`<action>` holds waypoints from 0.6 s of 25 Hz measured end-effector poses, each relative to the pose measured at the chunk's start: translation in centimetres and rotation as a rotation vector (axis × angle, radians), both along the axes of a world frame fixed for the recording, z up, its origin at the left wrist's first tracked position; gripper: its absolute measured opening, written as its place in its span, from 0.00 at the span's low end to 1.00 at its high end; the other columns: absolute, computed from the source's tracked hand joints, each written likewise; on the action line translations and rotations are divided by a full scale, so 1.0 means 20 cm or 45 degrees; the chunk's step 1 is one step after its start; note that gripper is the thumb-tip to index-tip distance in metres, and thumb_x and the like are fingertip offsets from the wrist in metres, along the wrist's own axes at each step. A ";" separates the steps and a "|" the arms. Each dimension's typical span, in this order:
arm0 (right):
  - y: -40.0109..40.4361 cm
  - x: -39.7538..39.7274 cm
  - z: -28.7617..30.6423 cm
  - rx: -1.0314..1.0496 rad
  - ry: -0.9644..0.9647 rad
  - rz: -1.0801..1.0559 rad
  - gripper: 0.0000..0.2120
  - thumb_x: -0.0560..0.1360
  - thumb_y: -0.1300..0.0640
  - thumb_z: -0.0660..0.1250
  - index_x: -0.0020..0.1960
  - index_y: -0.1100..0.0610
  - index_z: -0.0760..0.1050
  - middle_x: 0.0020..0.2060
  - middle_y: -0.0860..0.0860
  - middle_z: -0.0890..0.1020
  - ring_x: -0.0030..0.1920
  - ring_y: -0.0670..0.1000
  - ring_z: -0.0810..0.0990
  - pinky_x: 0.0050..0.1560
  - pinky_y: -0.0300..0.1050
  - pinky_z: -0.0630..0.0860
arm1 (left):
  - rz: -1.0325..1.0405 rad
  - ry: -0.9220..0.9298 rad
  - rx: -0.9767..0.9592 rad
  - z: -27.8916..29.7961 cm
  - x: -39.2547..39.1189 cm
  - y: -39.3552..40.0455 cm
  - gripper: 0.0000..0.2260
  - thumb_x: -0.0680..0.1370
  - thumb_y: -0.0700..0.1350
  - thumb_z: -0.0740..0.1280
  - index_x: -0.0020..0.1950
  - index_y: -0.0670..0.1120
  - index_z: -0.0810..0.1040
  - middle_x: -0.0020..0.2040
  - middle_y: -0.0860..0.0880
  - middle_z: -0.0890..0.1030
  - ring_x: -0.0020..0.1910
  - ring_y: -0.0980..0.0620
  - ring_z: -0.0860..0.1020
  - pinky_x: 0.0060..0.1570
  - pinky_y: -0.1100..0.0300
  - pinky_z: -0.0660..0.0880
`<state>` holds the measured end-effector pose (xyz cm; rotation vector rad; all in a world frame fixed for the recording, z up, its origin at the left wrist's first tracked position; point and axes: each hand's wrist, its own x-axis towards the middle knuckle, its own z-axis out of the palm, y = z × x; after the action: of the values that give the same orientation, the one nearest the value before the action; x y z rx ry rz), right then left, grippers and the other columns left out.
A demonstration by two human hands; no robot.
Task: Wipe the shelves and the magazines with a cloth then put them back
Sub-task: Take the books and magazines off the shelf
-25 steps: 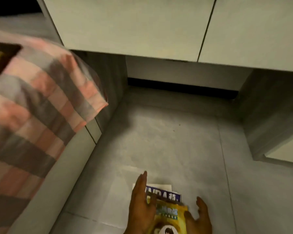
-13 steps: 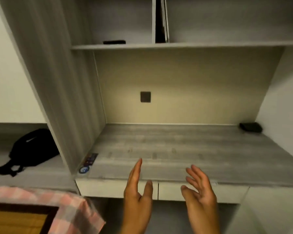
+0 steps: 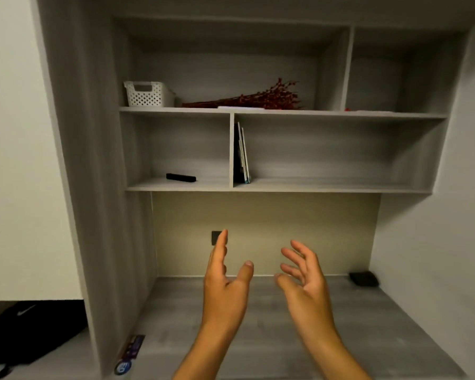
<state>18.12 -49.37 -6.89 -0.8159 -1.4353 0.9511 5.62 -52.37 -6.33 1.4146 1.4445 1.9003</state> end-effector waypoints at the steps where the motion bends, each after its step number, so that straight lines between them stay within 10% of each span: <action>1: 0.00 0.01 0.01 -0.013 0.018 -0.023 0.28 0.75 0.66 0.65 0.70 0.44 0.65 0.64 0.44 0.74 0.61 0.47 0.74 0.57 0.42 0.72 | -0.020 0.004 0.002 0.01 0.00 -0.01 0.31 0.77 0.41 0.67 0.75 0.61 0.59 0.74 0.61 0.63 0.72 0.60 0.62 0.71 0.58 0.61; 15: 1.17 0.61 0.08 0.047 0.094 0.163 0.35 0.74 0.68 0.66 0.71 0.38 0.60 0.65 0.42 0.73 0.60 0.48 0.77 0.56 0.46 0.74 | 0.218 0.061 0.042 0.11 0.42 1.08 0.31 0.77 0.39 0.66 0.75 0.60 0.60 0.70 0.58 0.66 0.69 0.60 0.65 0.67 0.58 0.65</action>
<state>30.42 -26.06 -5.27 -0.6613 -1.4497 1.0380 13.92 -30.79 -4.19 1.3997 1.6101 2.0135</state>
